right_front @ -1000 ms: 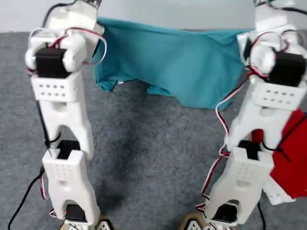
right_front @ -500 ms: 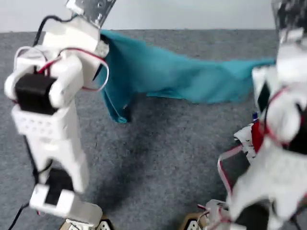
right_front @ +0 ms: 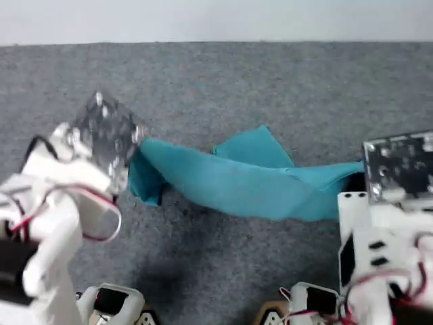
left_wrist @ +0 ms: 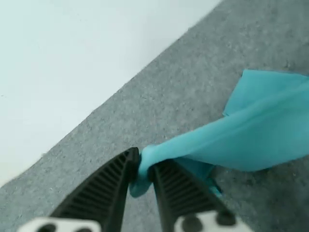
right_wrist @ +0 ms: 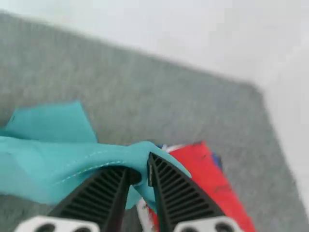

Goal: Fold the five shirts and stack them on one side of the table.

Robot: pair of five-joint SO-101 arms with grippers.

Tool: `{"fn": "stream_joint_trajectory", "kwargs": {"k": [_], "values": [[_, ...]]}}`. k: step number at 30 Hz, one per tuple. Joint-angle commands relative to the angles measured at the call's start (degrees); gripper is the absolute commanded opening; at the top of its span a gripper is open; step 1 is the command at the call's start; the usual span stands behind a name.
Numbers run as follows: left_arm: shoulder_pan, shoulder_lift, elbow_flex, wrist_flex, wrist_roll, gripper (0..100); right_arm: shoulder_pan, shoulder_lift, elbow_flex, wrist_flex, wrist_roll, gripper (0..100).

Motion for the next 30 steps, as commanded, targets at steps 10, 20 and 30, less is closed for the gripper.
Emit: {"fn": "stream_joint_trajectory", "kwargs": {"k": [10, 20, 30], "values": [[0.35, -10.02, 16.57, 1.05, -0.88, 1, -11.03, 1.10, 19.08, -0.04, 0.35, 0.9], [0.62, -3.52, 24.31, -38.86, -0.70, 1, -11.30, 1.19, 20.40, -1.54, 0.35, 0.9], [28.22, 23.38, 2.77, -33.85, -0.53, 1, -10.86, 1.10, 20.40, -1.36, 0.26, 0.9]]}}
